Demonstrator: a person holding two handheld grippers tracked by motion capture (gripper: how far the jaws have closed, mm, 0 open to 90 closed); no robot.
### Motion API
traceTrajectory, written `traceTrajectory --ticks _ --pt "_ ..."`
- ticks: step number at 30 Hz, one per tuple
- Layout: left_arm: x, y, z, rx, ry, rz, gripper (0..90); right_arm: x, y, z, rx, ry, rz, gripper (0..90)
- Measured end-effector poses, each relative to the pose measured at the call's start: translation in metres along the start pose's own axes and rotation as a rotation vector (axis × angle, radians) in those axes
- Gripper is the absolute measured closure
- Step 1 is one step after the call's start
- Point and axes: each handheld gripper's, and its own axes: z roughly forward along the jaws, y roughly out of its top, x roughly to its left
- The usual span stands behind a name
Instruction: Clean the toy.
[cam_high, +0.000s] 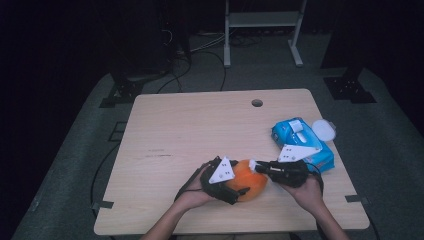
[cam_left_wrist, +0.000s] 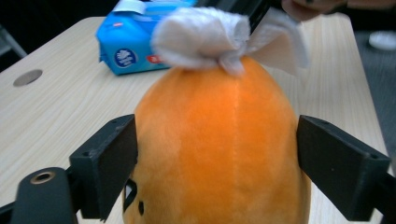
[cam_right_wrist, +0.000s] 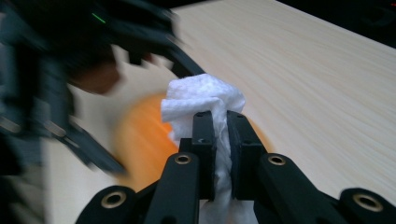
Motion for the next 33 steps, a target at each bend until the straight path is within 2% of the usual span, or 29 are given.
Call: traceTrajectory --ticks 1,2,4,6,11,13,15,17,19,21,25,27,30,33 --pt "-0.001 -0.001 -0.001 0.007 -0.005 0.015 18.1 0.004 0.002 0.002 -0.004 0.025 -0.009 81.7" --pt "0.0 -0.002 -0.002 0.017 -0.01 0.015 21.4 0.008 0.004 0.004 0.004 0.031 -0.026 81.7" --pt "0.006 -0.005 -0.005 0.016 -0.018 -0.009 25.3 0.01 0.004 0.006 0.013 0.024 -0.046 81.8" --pt "0.013 -0.009 -0.01 0.019 -0.021 -0.049 27.3 0.005 0.002 0.003 0.012 0.007 -0.032 81.8" --pt "0.027 -0.019 -0.014 0.004 -0.023 -0.125 28.9 -0.019 -0.011 -0.006 0.0 -0.032 0.062 81.8" --pt "0.028 -0.021 -0.013 0.006 -0.028 -0.131 28.9 -0.019 -0.012 -0.006 -0.003 -0.027 0.071 81.8" --pt "0.026 -0.022 -0.011 0.001 -0.032 -0.132 27.8 -0.011 -0.007 -0.002 -0.007 -0.005 0.05 81.8" --pt "0.024 -0.023 -0.011 0.001 -0.044 -0.129 27.0 -0.002 -0.003 0.003 -0.012 0.035 0.027 81.8" --pt "0.023 -0.023 -0.012 0.01 -0.055 -0.114 27.4 0.003 0.0 0.007 0.0 0.025 -0.006 81.8" --pt "0.023 -0.023 -0.013 0.012 -0.07 -0.105 28.3 0.001 -0.001 0.006 -0.003 0.021 0.011 81.8" --pt "0.021 -0.022 -0.012 0.01 -0.084 -0.087 28.7 -0.019 -0.012 -0.002 -0.004 -0.025 0.065 81.8" --pt "0.018 -0.021 -0.009 0.007 -0.089 -0.069 28.3 -0.023 -0.015 -0.005 -0.004 -0.032 0.086 81.8" --pt "0.013 -0.018 -0.006 0.017 -0.093 -0.036 25.9 -0.016 -0.01 -0.002 -0.001 -0.031 0.067 81.8" --pt "0.009 -0.017 -0.006 0.019 -0.096 -0.007 25.0 -0.006 -0.004 0.004 -0.005 -0.005 0.04 81.8"
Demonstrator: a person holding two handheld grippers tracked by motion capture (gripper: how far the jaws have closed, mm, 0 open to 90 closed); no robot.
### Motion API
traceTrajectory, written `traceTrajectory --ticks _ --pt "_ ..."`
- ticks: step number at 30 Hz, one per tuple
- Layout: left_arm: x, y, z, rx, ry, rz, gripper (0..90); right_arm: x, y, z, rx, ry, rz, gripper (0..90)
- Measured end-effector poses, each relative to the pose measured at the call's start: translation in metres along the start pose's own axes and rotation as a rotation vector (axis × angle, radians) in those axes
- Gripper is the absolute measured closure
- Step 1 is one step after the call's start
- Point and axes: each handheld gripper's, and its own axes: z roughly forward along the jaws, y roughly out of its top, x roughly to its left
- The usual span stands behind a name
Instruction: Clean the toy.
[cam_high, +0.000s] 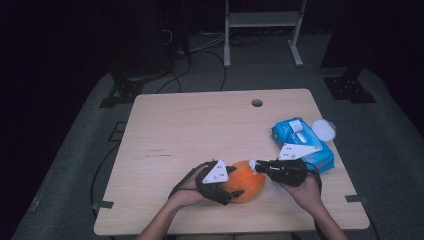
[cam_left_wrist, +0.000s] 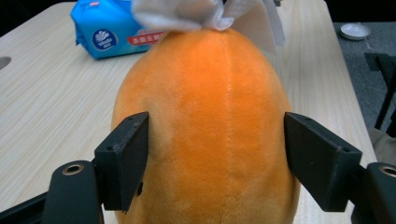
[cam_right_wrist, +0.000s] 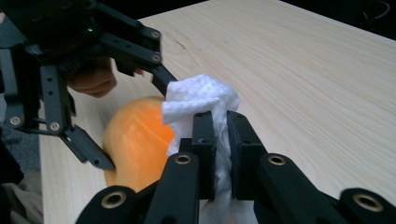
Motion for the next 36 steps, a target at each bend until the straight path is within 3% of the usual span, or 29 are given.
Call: traceTrajectory --ticks 3,9,12,14,17,19,22,23,26,28,32,35,36 --pt "0.002 0.0 -0.001 -0.002 0.007 -0.011 25.2 0.003 0.002 0.002 0.011 -0.007 -0.026 81.8" --pt "0.015 -0.004 -0.006 -0.031 0.007 -0.098 25.8 -0.016 -0.008 -0.008 0.002 -0.038 0.035 81.8" --pt "0.015 -0.003 -0.002 -0.027 0.029 -0.125 25.8 -0.012 -0.006 -0.008 -0.001 -0.037 0.025 81.8" --pt "0.013 0.002 0.001 -0.017 0.06 -0.15 25.6 -0.006 -0.002 -0.004 -0.002 -0.004 0.022 81.8" --pt "0.009 0.005 0.001 -0.008 0.07 -0.118 22.9 0.011 0.006 0.005 0.021 0.005 -0.054 81.8" --pt "0.012 0.004 -0.003 -0.036 0.055 -0.122 18.9 0.011 0.007 0.004 0.023 0.0 -0.064 81.8" --pt "0.019 -0.002 -0.01 -0.07 0.043 -0.153 11.2 -0.001 0.001 -0.002 0.02 -0.033 -0.027 81.8" --pt "0.022 -0.005 -0.01 -0.07 0.03 -0.17 10.1 -0.008 -0.003 -0.005 0.015 -0.043 -0.005 81.8" --pt "0.022 -0.014 0.002 -0.035 0.009 -0.168 9.5 -0.022 -0.01 -0.01 0.003 -0.046 0.056 81.8" --pt "0.017 -0.015 0.009 -0.039 -0.006 -0.153 13.5 -0.022 -0.01 -0.009 0.005 -0.04 0.06 81.8" --pt "0.01 -0.004 0.006 -0.023 0.042 -0.116 25.1 -0.005 -0.001 -0.004 0.006 -0.02 0.011 82.1" --pt "0.009 0.0 0.003 -0.046 0.053 -0.129 30.9 0.006 0.007 -0.002 -0.026 0.055 -0.002 82.0" --pt "0.009 0.002 0.002 -0.045 0.053 -0.13 31.9 0.011 0.009 0.0 -0.02 0.058 -0.021 82.0"
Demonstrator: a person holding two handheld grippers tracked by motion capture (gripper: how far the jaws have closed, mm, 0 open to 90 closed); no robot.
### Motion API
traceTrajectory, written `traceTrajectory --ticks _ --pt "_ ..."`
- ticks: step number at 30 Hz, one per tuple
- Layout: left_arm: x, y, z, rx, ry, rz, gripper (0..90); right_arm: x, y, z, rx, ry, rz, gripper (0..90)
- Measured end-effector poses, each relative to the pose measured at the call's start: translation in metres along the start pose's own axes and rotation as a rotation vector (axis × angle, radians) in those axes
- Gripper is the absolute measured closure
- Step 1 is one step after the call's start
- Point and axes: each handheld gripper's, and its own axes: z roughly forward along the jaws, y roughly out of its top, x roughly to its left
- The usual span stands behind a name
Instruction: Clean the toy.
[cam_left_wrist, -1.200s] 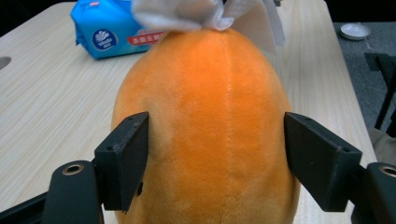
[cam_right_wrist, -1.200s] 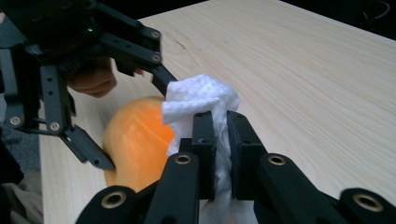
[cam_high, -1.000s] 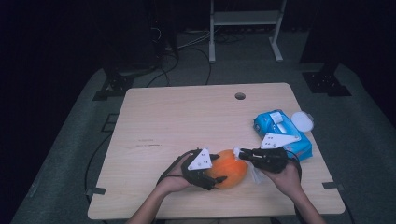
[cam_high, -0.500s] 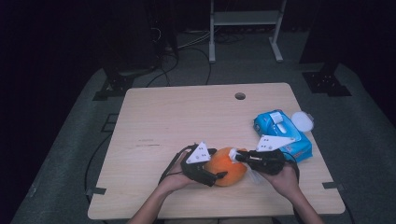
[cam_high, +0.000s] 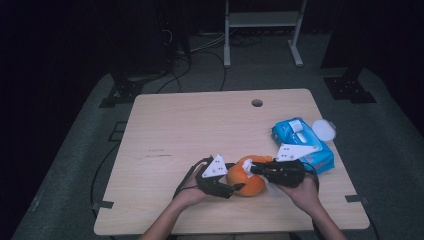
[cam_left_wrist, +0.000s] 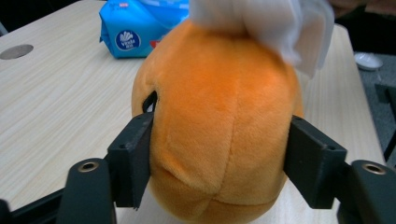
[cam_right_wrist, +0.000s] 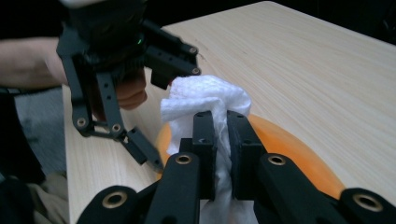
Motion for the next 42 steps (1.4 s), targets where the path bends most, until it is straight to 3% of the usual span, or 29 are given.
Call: traceTrajectory --ticks 2,4,7,9,12,16,18,20,24,27,31,33,34,37,40,42 --pt "0.0 0.002 -0.004 -0.009 -0.005 -0.001 33.7 0.003 0.002 0.001 0.012 -0.022 -0.03 81.9" --pt "0.001 0.004 -0.009 -0.016 -0.014 -0.008 35.4 -0.005 0.0 -0.003 0.005 -0.037 -0.007 82.0" --pt "0.002 0.009 -0.015 -0.039 -0.014 -0.013 36.3 -0.023 -0.011 -0.008 0.034 -0.1 0.027 81.9" --pt "0.002 0.012 -0.016 -0.051 -0.014 -0.013 36.4 -0.031 -0.019 -0.01 0.042 -0.103 0.071 82.0" --pt "0.001 0.016 -0.017 -0.063 -0.01 -0.029 36.4 -0.022 -0.012 -0.009 0.033 -0.107 0.041 82.0" --pt "-0.003 0.021 -0.02 -0.073 -0.013 -0.027 36.7 0.0 0.007 -0.007 -0.029 -0.029 -0.01 82.0" --pt "-0.005 0.022 -0.021 -0.073 -0.008 -0.024 36.7 0.009 0.011 -0.003 -0.019 -0.031 -0.044 82.0" --pt "-0.005 0.021 -0.02 -0.073 -0.004 -0.023 36.6 0.006 0.008 0.0 -0.005 -0.035 -0.041 82.0" --pt "-0.001 0.017 -0.017 -0.092 -0.026 -0.02 23.4 -0.011 -0.009 0.003 0.034 -0.056 0.012 82.0" --pt "0.005 0.011 -0.015 -0.076 -0.033 -0.033 11.8 -0.02 -0.016 0.0 0.036 -0.076 0.047 82.0" --pt "0.011 0.0 -0.007 -0.072 -0.068 -0.057 8.6 -0.023 -0.018 0.0 0.028 -0.073 0.062 82.0" --pt "0.008 -0.002 -0.004 -0.084 -0.08 -0.043 12.9 -0.022 -0.017 0.002 0.03 -0.076 0.057 82.0" --pt "0.006 -0.001 -0.004 -0.084 -0.065 -0.028 17.7 -0.022 -0.016 0.002 0.031 -0.081 0.057 82.0" --pt "0.002 0.008 -0.011 -0.086 -0.041 -0.044 30.8 -0.021 -0.014 0.0 0.019 -0.089 0.064 82.1" --pt "0.002 0.023 -0.024 -0.134 -0.045 -0.052 32.5 -0.017 -0.004 -0.009 -0.033 -0.091 0.053 82.1" --pt "0.001 0.03 -0.032 -0.137 -0.03 -0.045 33.5 -0.017 0.0 -0.013 -0.072 -0.07 0.068 82.2"
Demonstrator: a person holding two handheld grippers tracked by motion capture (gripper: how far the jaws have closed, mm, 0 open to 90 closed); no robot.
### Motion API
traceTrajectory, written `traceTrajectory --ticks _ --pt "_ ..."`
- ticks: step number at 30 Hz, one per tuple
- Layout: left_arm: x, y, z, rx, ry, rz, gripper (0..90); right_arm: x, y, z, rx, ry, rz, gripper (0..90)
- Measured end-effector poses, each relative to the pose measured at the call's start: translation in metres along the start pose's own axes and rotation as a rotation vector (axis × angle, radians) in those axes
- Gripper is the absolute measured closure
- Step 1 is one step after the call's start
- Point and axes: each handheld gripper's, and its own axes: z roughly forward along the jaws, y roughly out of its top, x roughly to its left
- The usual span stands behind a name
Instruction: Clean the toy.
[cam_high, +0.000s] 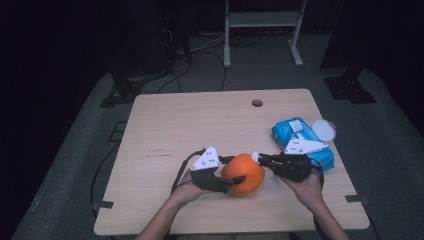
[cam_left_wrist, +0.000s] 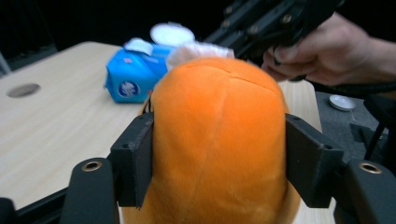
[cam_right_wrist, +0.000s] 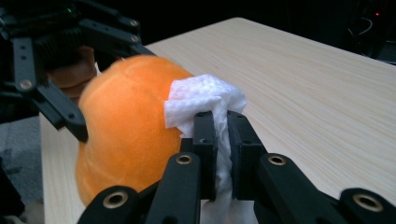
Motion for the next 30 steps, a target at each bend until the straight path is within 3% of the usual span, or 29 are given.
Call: traceTrajectory --ticks 2,6,8,10,12,14,16,17,18,19,20,21,24,25,27,29,30 --pt "0.0 -0.001 0.0 0.028 0.023 0.019 34.0 -0.002 -0.001 0.003 0.011 0.0 0.002 82.2" --pt "0.004 -0.016 0.012 0.122 0.066 -0.01 33.9 0.004 -0.005 0.011 0.039 0.008 -0.004 82.2" --pt "0.005 -0.019 0.017 0.1 0.061 -0.052 33.4 0.015 0.0 0.013 0.028 0.034 -0.031 82.2" --pt "0.003 -0.016 0.017 0.108 0.087 -0.046 31.9 0.025 0.006 0.016 0.025 0.043 -0.079 82.1" --pt "0.002 -0.016 0.018 0.103 0.096 -0.055 30.0 0.029 0.008 0.019 0.031 0.046 -0.096 82.1" --pt "0.004 -0.018 0.017 0.09 0.074 -0.038 23.0 0.025 0.007 0.02 0.035 0.048 -0.091 82.2" --pt "0.006 -0.02 0.017 0.082 0.013 -0.025 13.5 0.017 0.002 0.019 0.053 0.01 -0.091 82.2" --pt "0.005 -0.021 0.017 0.088 0.017 -0.007 12.8 0.013 -0.001 0.018 0.054 -0.002 -0.083 82.2" --pt "0.004 -0.023 0.019 0.103 0.049 0.02 14.1 0.009 -0.002 0.016 0.049 -0.002 -0.065 82.2" --pt "0.004 -0.024 0.02 0.103 0.055 0.032 20.5 0.004 -0.004 0.014 0.044 -0.002 -0.036 82.2" --pt "0.003 -0.025 0.021 0.102 0.056 0.032 23.4 0.003 -0.004 0.012 0.043 -0.004 -0.037 82.2" --pt "0.003 -0.025 0.022 0.101 0.074 0.029 25.1 0.006 -0.003 0.012 0.046 -0.008 -0.046 82.2" --pt "0.002 -0.027 0.024 0.108 0.067 0.021 27.9 0.024 0.003 0.016 0.05 0.015 -0.099 82.2" --pt "0.001 -0.027 0.024 0.113 0.054 0.027 28.4 0.03 0.005 0.018 0.053 0.043 -0.11 82.2" --pt "-0.003 -0.027 0.025 0.131 0.045 0.066 28.8 0.041 0.008 0.024 0.07 0.055 -0.154 82.1" --pt "-0.006 -0.027 0.025 0.135 0.055 0.076 29.3 0.042 0.009 0.027 0.082 0.038 -0.178 82.2" --pt "-0.006 -0.027 0.025 0.134 0.056 0.075 29.7 0.039 0.009 0.026 0.077 0.032 -0.167 82.2"
